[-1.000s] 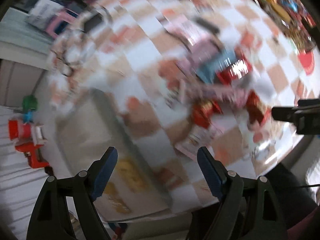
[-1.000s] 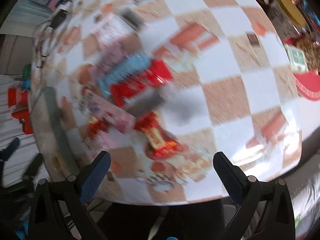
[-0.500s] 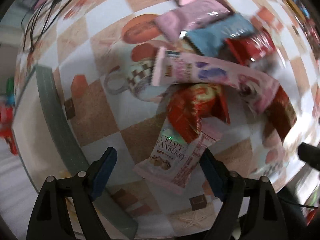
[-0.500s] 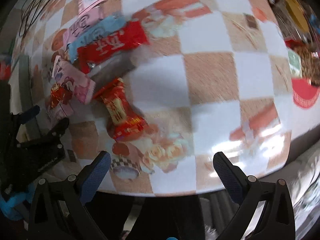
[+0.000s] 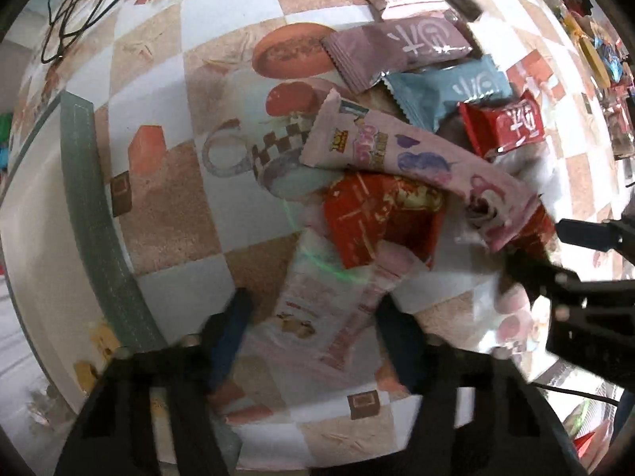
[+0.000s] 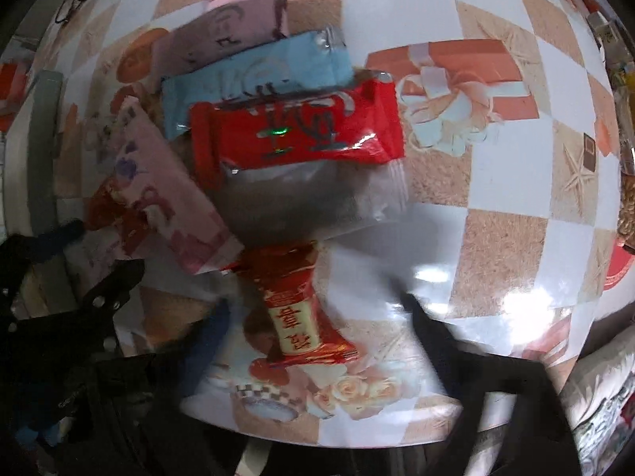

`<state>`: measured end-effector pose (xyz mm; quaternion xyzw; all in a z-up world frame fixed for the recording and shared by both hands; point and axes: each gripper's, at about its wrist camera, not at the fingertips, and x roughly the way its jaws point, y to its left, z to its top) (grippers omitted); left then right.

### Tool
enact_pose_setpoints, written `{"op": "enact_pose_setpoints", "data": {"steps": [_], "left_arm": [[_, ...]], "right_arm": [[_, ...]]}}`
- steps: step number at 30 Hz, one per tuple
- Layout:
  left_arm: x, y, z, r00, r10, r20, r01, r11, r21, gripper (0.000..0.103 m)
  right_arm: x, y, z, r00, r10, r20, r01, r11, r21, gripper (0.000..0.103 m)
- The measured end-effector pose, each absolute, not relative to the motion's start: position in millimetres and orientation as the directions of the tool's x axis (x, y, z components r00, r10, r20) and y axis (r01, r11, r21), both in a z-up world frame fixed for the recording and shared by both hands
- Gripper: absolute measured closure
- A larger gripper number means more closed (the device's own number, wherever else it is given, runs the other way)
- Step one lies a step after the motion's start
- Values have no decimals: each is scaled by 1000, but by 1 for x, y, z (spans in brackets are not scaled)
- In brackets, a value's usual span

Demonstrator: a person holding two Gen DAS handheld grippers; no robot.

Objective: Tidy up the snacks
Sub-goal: 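Grasp the red candy with the right gripper while the left grasps the pink Crispy Cranberry packet, then carry both packets over the tray and release them inside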

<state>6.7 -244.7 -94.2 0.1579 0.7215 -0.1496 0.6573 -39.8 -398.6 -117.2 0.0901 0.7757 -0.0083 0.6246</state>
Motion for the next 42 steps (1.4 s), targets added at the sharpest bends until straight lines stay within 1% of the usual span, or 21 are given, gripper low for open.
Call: {"op": "enact_pose_setpoints", "data": {"steps": [1,3,4,7,12,19,22,28,30,36,42], "left_arm": [[6,-246,-92,-81,31,-996,430,903,-7,60],[6,-246,-89,-87,30,-996,436,900,-10,62],[5,-244,-88,-91,24,-996,434,901,-18,63],[-2,-238,-81,-97,7,-995,421,906,-34,63],[-11,-214,-61,-83,-46,-995,403,912,-76,63],[-8,-178,-27,-28,-104,-994,345,932,-107,62],[-5,-161,-16,-8,-122,-992,315,942,-119,62],[2,-122,3,43,-115,-992,238,966,-101,62],[1,-110,4,61,-104,-993,205,975,-90,62],[2,-79,-4,84,-51,-995,122,992,-40,62],[-3,-47,-14,76,-20,-997,50,999,-16,62]], "right_arm": [[-39,-397,-115,-201,119,-972,145,985,91,47],[-34,-395,-110,-193,126,-973,140,985,100,73],[-34,-398,-108,-191,139,-972,146,983,112,75],[-35,-404,-103,-183,182,-966,181,972,149,76],[-39,-418,-79,-132,268,-954,215,948,236,76],[-46,-435,-58,-109,312,-944,255,926,277,76],[-41,-434,-54,-99,311,-945,241,929,280,76],[-14,-398,-41,-88,304,-949,152,945,289,76],[-10,-378,-49,-86,304,-949,116,949,294,76],[18,-311,-38,-79,314,-946,-21,948,317,76],[42,-248,-32,-84,322,-943,-134,934,331,76]]}}
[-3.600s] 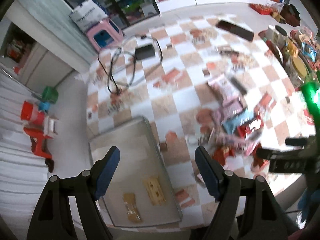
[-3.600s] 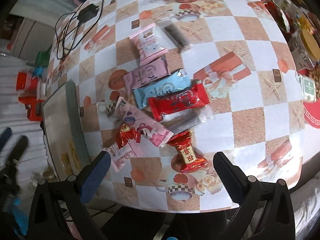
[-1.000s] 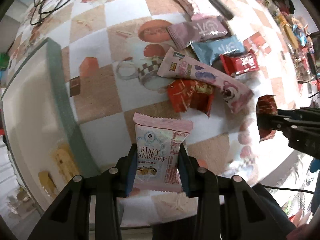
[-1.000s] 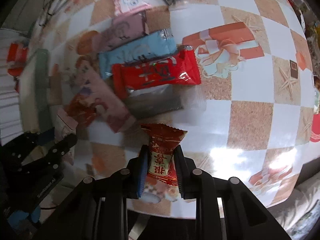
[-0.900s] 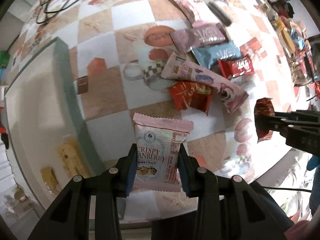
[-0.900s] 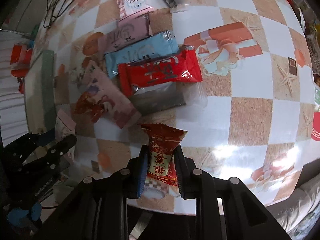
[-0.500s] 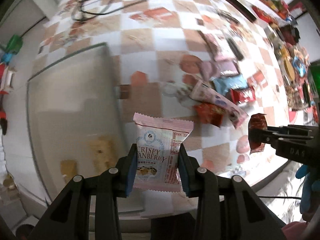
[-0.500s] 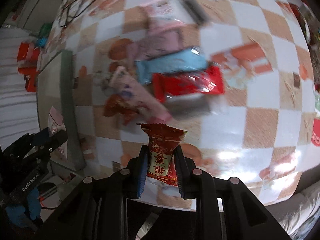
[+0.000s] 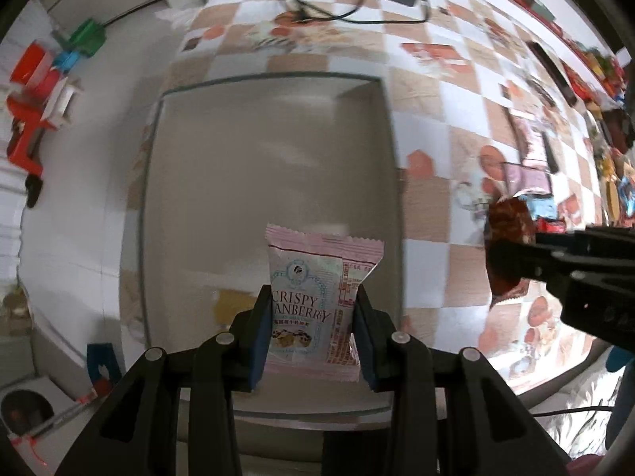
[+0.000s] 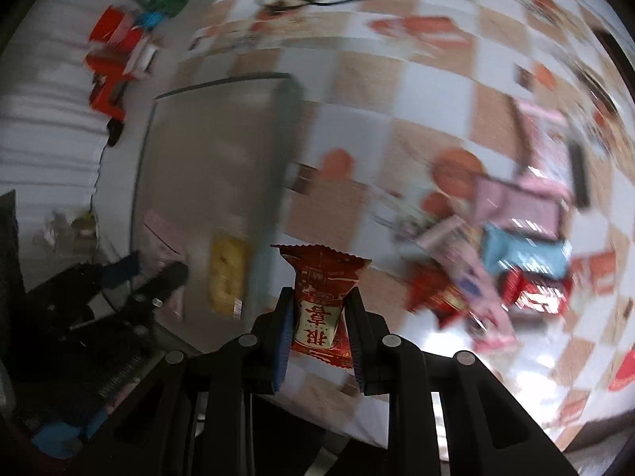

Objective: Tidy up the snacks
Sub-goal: 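Carry both packets over the tray and release them inside, then swing both open grippers back over the snack pile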

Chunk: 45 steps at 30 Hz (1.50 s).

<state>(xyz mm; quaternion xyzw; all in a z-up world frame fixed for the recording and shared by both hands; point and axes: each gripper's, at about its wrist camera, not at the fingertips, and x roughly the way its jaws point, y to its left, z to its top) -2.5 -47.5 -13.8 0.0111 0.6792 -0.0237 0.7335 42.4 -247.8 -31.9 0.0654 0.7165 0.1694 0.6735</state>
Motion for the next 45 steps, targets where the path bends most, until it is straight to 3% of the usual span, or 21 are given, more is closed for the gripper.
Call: {"op": "enact_pose_setpoints", "data": {"steps": [2,19,22,23,25,26,27,34,35,36,45], "left_arm": [[-5,-38,-18,67,32,-997,29,999,34,62],[-24,-3,-47,-2,92,-996,-6,996,92,61],[-26,-4,-49,-13,130,-991,2,991,130,48],[-27,-5,-49,-16,139,-990,1,990,139,37],[-28,-6,-48,-9,138,-990,-6,990,138,29],[-29,-5,-46,-9,124,-992,-22,992,124,27],[-29,-5,-47,-14,120,-993,-27,992,120,25],[-29,-26,-48,-30,149,-988,21,989,149,25],[-28,-32,-48,-29,150,-988,30,988,149,25],[-28,-37,-48,-27,152,-988,40,988,151,24],[-19,-78,-43,-20,165,-986,129,979,161,24]], "right_arm": [[49,-227,-31,-89,327,-941,-163,927,338,76],[60,-143,-57,-177,334,-926,-253,894,370,76],[62,-135,-60,-188,332,-924,-254,893,372,76],[61,-135,-60,-187,328,-926,-254,894,368,75],[60,-139,-60,-184,322,-929,-246,900,360,65],[60,-138,-62,-183,319,-930,-240,903,357,39],[59,-144,-61,-176,302,-937,-233,912,337,22],[49,-192,-69,-168,258,-951,-132,950,281,17],[46,-204,-73,-174,248,-953,-105,958,268,3],[43,-214,-75,-176,244,-954,-85,961,262,0],[16,-325,-98,-196,232,-953,216,958,188,0]]}}
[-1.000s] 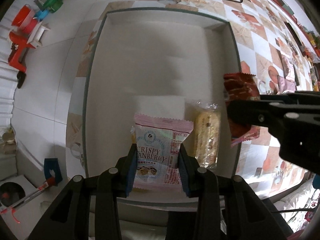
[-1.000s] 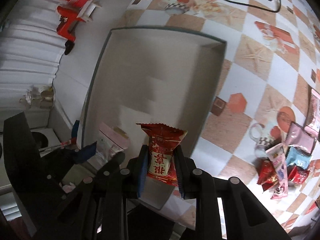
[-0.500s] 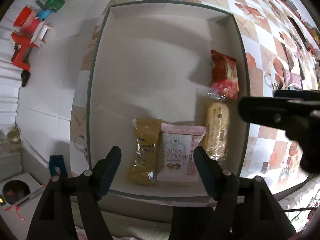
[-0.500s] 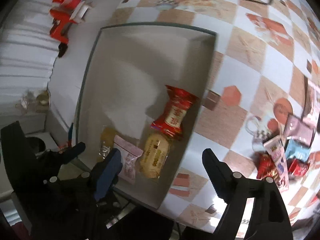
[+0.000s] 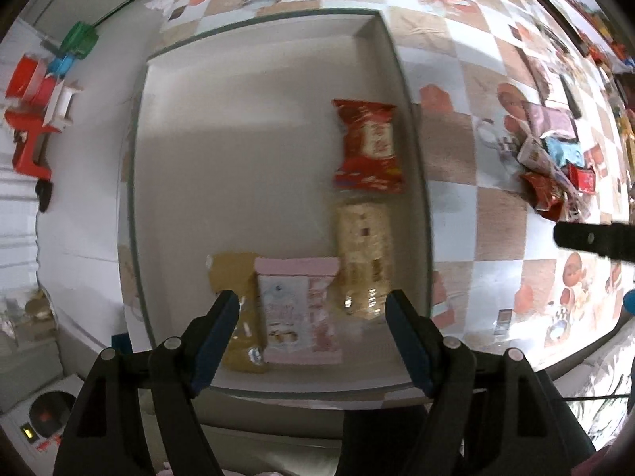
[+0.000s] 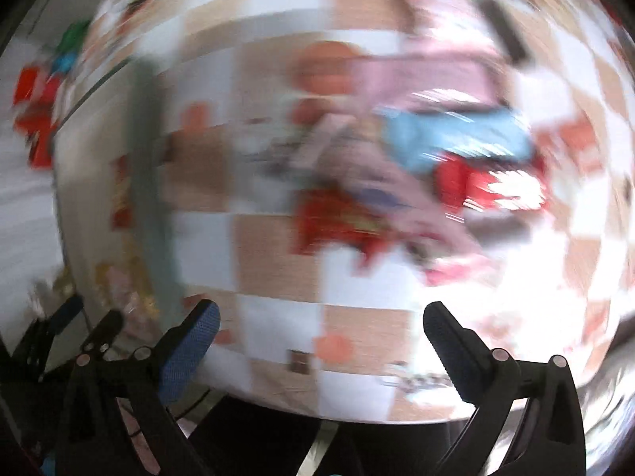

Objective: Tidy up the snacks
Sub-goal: 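Swing both open grippers back over the snack pile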

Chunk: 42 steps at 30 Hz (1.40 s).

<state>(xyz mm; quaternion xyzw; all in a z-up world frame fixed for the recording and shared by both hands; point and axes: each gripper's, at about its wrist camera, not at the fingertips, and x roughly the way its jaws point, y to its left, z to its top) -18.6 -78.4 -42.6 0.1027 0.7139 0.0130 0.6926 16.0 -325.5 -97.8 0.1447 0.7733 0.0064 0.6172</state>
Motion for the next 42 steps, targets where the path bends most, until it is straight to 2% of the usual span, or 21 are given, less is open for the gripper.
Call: {"op": "enact_pose_setpoints", "data": {"steps": [7,14,19,29,36,39,42], "left_arm": [[-19,-110,-37,-7,194,-981,190,963,189,23],[-31,-146,-31,-11,217,-976,216,954,210,23],[-36,-161,-31,-14,237,-971,240,944,227,23],[-34,-197,-25,-4,228,-974,305,928,216,23],[-24,-248,-27,-55,174,-983,344,928,145,23],[-10,-273,-36,-118,123,-985,314,946,80,23],[9,-294,-48,-152,114,-982,266,961,71,23]], "right_arm": [[13,-407,-106,-157,186,-970,430,897,102,0],[26,-462,-118,-123,202,-972,608,789,87,0],[30,-453,-138,-169,185,-968,544,836,65,0],[-22,-465,-160,-224,141,-964,497,868,11,0],[-44,-479,-162,-212,129,-969,440,898,23,0],[-48,-475,-162,-206,116,-972,408,913,23,0],[-63,-473,-162,-197,111,-974,408,913,22,0]]}}
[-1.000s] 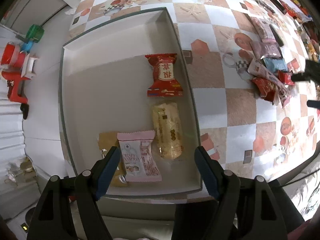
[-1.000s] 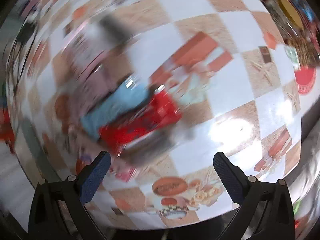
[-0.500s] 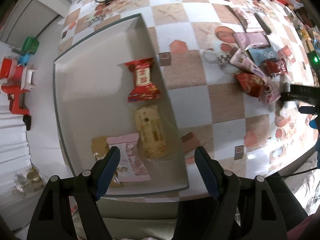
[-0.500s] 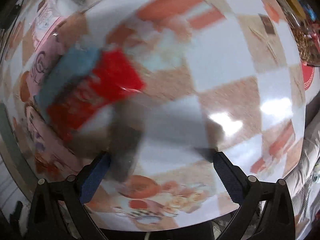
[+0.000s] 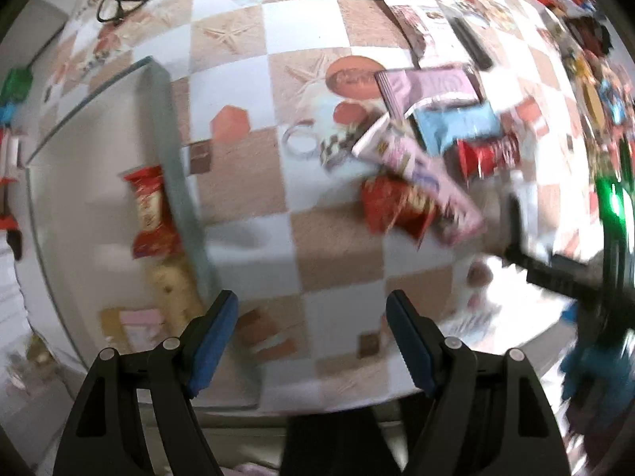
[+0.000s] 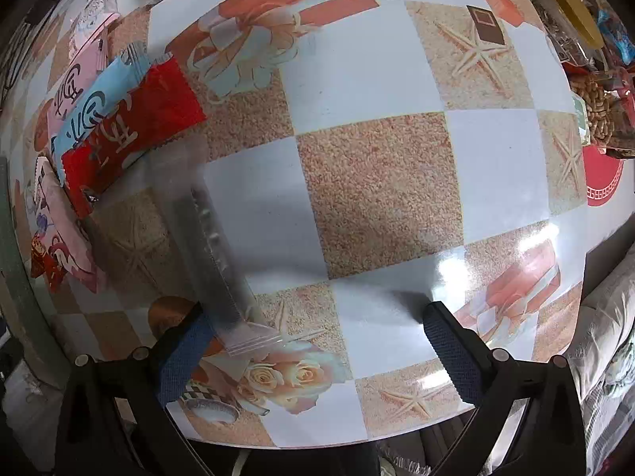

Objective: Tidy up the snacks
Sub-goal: 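Swing both open grippers back over the snack pile, then lower the right gripper onto the clear stick packet while the left approaches the red candy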

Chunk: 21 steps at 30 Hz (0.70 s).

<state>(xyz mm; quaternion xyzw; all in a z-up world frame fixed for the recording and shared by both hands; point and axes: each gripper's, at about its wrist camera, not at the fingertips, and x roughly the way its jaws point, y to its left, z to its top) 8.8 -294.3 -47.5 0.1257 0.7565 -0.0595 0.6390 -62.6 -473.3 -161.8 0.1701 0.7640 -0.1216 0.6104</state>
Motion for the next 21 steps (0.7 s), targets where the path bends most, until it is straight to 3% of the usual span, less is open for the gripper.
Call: {"op": "enact_pose_setpoints", "data": {"steps": [8,10,12,17,21], "left_arm": [[57,-329,-79,-203,85,-976,133,989,59,23],[62,-341,-87,-216,88,-972,153,987,56,23],[63,-347,-90,-191,115,-975,179,981,81,11],[56,-339,-87,-162,194,-968,235,960,153,11],[47,-334,-72,-130,181,-975,270,952,141,11]], "right_arm": [[-83,-484,-146,-177,103,-979,391,920,27,0],[-86,-481,-144,-176,100,-979,377,926,27,0],[-86,-479,-146,-177,98,-979,364,931,28,0],[-90,-470,-143,-181,98,-979,344,938,30,0],[-94,-465,-143,-179,97,-979,345,938,30,0]]}}
